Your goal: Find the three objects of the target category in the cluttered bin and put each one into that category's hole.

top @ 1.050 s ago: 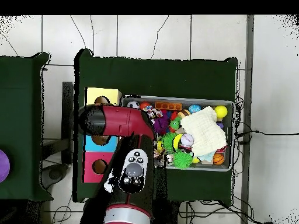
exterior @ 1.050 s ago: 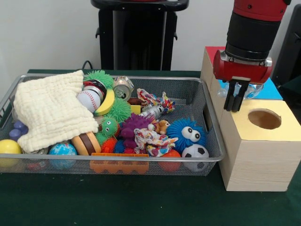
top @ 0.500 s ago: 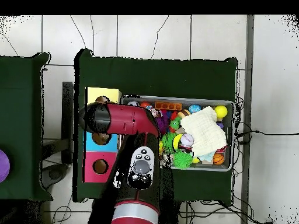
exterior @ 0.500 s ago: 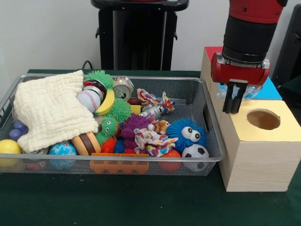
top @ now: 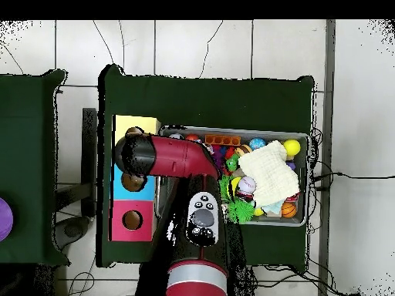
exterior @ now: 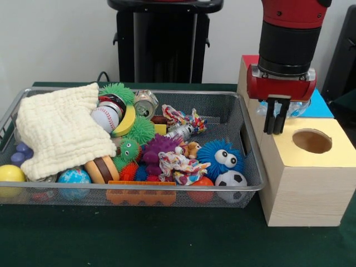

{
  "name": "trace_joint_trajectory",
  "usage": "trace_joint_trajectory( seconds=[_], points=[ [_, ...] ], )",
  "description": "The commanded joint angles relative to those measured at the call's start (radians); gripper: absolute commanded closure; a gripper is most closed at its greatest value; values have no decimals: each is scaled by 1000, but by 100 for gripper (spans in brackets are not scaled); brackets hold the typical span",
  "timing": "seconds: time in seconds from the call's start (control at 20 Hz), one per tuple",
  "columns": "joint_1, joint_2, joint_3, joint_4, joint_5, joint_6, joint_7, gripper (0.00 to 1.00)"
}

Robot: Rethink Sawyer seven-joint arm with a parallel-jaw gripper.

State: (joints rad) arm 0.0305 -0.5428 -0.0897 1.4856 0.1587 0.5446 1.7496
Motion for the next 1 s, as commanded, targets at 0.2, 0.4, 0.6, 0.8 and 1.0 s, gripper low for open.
trace_joint_trajectory(
  seconds=[0.2, 0.4, 0.6, 0.8, 1.0],
  points=[
    [-37, 151, 130, 90, -49, -138, 83, 100],
    [-38, 155, 133, 86, -52, -128, 75, 100],
    [-36, 142, 135, 101, -48, -124, 79, 100],
    [-40, 114, 141, 125, -45, -86, 64, 100],
    [-35, 88, 137, 161, -43, -52, 66, 100]
  ],
)
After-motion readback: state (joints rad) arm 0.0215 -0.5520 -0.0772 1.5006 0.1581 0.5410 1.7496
